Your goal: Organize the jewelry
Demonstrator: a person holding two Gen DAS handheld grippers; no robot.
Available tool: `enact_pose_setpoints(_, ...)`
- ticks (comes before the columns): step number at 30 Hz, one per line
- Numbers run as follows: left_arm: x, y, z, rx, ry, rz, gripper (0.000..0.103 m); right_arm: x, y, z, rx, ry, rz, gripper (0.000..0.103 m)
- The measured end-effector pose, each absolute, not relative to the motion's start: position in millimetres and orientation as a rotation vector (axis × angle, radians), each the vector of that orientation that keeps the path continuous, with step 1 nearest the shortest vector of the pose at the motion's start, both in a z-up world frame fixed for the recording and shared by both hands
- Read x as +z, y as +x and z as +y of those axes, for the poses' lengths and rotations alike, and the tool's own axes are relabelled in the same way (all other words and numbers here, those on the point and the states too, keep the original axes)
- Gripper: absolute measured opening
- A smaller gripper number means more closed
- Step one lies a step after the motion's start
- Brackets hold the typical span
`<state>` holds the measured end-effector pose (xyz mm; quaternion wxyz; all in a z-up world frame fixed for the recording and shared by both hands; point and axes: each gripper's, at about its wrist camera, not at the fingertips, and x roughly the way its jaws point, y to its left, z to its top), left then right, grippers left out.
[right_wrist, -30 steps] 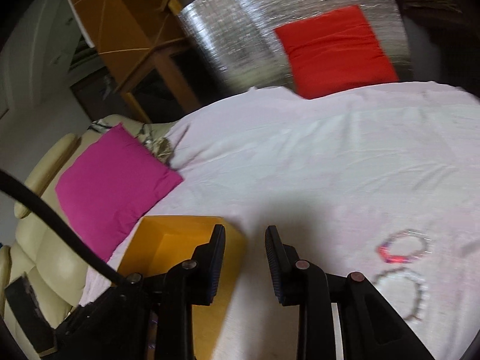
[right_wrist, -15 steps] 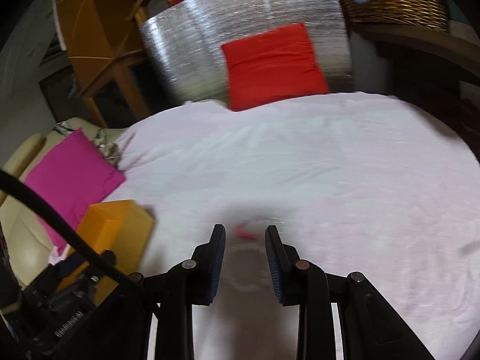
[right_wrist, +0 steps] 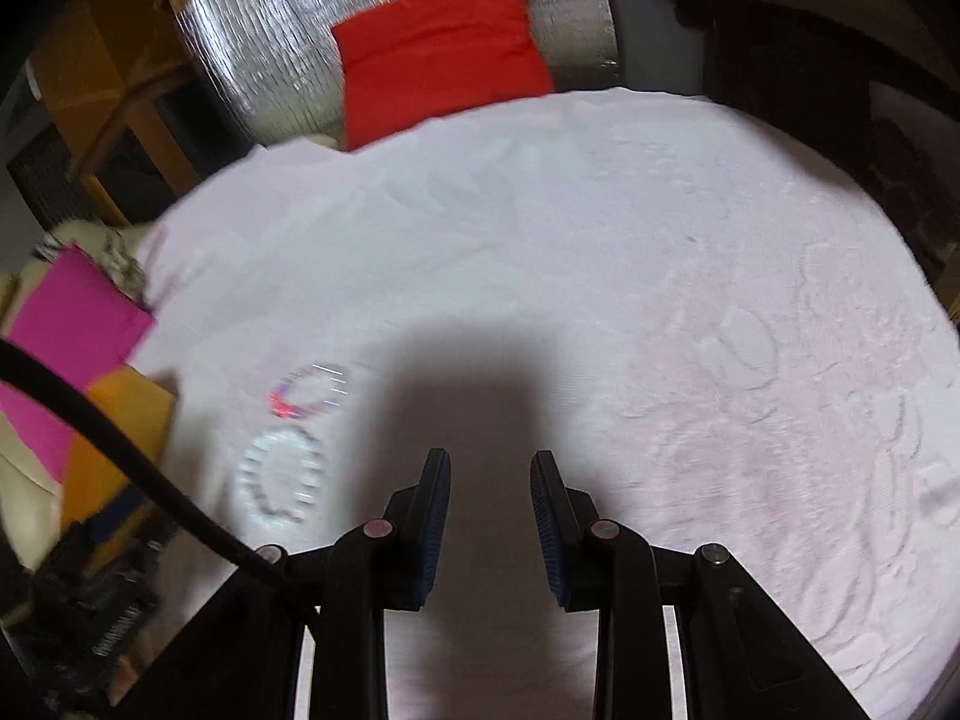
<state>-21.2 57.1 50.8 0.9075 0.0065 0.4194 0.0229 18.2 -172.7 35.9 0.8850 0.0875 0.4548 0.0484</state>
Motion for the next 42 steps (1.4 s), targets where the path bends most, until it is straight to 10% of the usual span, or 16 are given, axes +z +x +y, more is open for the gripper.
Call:
enact_pose_setpoints(29,17,9,14,-0.114,-0.076,0.921,0.077,40,20,-202,0.08,0.289,0.904,0.03)
enact_pose_setpoints(35,20,5,26,-0.11,-0.07,0.899,0.014,42,25,-184,0.147,0.316,0.887,0.03)
enact_pose_setpoints(42,26,-1,50,-0.131,-0.121,0.91,0.01,40,34,-143,0.211,0.295,0.893,0.03)
